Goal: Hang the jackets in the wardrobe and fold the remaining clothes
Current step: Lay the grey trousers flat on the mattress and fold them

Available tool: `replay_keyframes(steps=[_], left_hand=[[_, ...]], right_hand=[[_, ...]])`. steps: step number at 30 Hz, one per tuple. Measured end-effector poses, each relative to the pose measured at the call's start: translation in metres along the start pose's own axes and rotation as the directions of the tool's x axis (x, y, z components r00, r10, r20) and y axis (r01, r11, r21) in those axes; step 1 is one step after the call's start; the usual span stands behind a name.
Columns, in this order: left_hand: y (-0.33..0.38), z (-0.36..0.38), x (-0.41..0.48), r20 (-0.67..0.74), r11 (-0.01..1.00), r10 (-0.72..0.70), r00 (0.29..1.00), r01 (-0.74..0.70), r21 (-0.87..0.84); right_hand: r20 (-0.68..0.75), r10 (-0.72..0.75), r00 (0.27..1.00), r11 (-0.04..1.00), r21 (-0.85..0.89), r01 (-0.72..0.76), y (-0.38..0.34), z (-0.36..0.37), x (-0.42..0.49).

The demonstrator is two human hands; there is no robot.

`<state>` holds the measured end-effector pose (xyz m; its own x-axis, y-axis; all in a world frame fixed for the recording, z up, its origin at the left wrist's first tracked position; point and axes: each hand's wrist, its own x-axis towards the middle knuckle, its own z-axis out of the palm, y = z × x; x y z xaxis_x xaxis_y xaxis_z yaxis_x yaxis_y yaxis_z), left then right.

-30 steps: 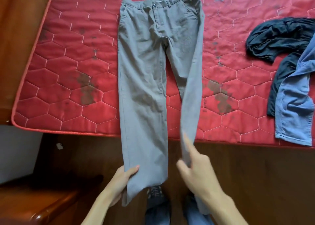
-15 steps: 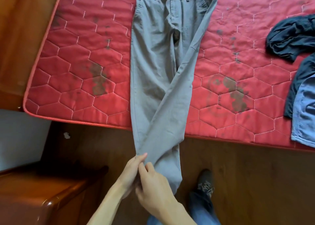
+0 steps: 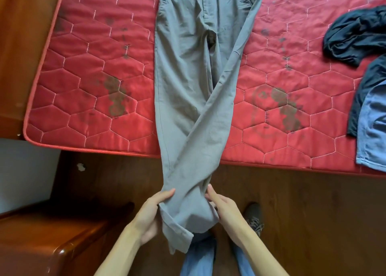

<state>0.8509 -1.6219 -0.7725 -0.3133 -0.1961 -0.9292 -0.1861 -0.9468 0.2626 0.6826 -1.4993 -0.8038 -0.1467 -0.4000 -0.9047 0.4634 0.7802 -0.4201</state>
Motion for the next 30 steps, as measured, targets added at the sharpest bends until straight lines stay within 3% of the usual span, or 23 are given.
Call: replay_keyframes(steps=[4, 7, 10, 13, 16, 20, 23, 27, 30], left_hand=[[0.006, -0.006, -0.004, 0.031, 0.997, -0.03, 0.999, 0.032, -0.073], [0.006, -0.006, -0.007, 0.084, 0.997, -0.041, 0.996, 0.047, -0.068], [0.006, -0.01, -0.004, 0.089, 0.992, 0.014, 0.996, -0.025, 0.12], [0.003, -0.02, 0.004, 0.117, 0.94, 0.075, 0.99, -0.109, 0.325], [-0.014, -0.036, 0.017, 0.099, 0.921, 0.082, 0.992, -0.113, 0.372], [-0.049, -0.055, 0.039, -0.096, 0.84, 0.144, 0.985, -0.07, 0.538], [-0.064, -0.058, 0.051, -0.199, 0.773, 0.188, 0.962, -0.02, 0.634], [-0.058, -0.041, 0.062, -0.3, 0.598, 0.334, 0.894, 0.045, 0.8], [-0.03, -0.021, 0.067, -0.254, 0.558, 0.471, 0.845, -0.062, 0.827]], right_hand=[[-0.009, 0.032, 0.999, 0.999, 0.038, -0.032, 0.002, 0.002, 0.0], [0.088, 0.078, 0.993, 0.989, 0.118, -0.088, 0.006, 0.001, 0.0], [0.126, -0.042, 0.991, 0.985, 0.172, 0.019, 0.002, -0.003, -0.011], [-0.006, -0.208, 0.978, 0.962, 0.178, 0.206, 0.001, -0.01, -0.023], [-0.044, -0.231, 0.972, 0.973, 0.012, 0.232, 0.011, -0.017, -0.022], [-0.15, -0.083, 0.985, 0.943, -0.331, 0.029, 0.043, -0.026, 0.006], [-0.21, -0.025, 0.977, 0.935, -0.35, -0.051, 0.051, -0.025, 0.021], [-0.294, -0.102, 0.95, 0.939, -0.344, -0.006, 0.038, -0.018, 0.029], [-0.357, -0.164, 0.92, 0.948, -0.316, 0.046, 0.015, -0.02, 0.036]])
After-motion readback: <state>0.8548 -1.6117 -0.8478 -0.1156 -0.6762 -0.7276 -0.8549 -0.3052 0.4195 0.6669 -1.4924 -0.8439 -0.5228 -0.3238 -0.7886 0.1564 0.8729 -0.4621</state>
